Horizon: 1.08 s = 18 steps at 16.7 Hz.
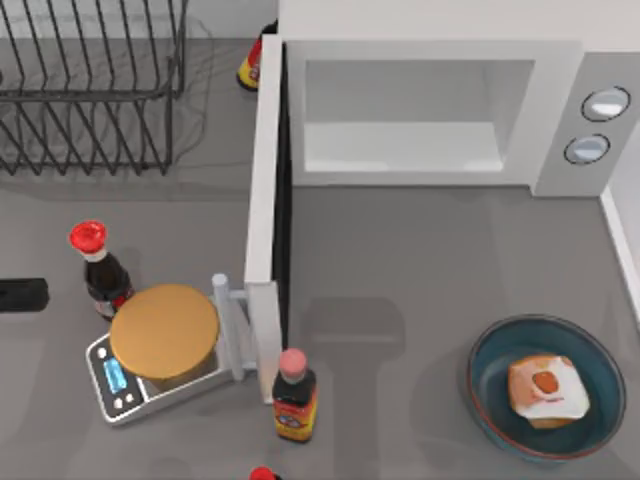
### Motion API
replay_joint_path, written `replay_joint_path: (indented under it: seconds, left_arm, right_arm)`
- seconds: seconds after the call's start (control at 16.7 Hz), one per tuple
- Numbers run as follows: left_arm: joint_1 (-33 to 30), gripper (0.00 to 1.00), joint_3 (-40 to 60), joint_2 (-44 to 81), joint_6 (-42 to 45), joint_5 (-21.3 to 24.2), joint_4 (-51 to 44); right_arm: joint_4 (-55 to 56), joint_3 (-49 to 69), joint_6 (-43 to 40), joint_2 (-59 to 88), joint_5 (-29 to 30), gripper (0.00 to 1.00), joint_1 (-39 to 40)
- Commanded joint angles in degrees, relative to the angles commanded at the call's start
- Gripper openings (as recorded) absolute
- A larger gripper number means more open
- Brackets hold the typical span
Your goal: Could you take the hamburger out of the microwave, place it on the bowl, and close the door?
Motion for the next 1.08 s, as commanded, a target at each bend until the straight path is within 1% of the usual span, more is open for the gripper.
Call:
replay_joint_path:
  seconds: [0.18,0.36,0.48,0.9,1.08]
  left_arm:
    - [0.15,0.00,-0.03,0.35,-0.14,0.18,0.03]
    - [-1.43,0.00,3.11,4.31,-2.62,-0.23,-3.31]
    - [-3.29,0.00,6.95,10.01,-5.71,-0.64,-7.47]
    - [-9.89,0.00,22.37,36.62,-19.06,-0.97,-25.43]
    - [-11.45,0.00,26.74,43.55,-23.16,-0.60,-30.94]
  right_arm:
    - [0.00,0.00,0.00,0.00,0.00,1.00,0.00]
    - [0.00,0.00,0.00,0.00,0.00,1.00,0.00]
    - [0.00,0.00,0.00,0.00,0.00,1.00,0.00]
    - [0.00,0.00,0.00,0.00,0.00,1.00,0.00]
    - [0.00,0.00,0.00,0.00,0.00,1.00,0.00]
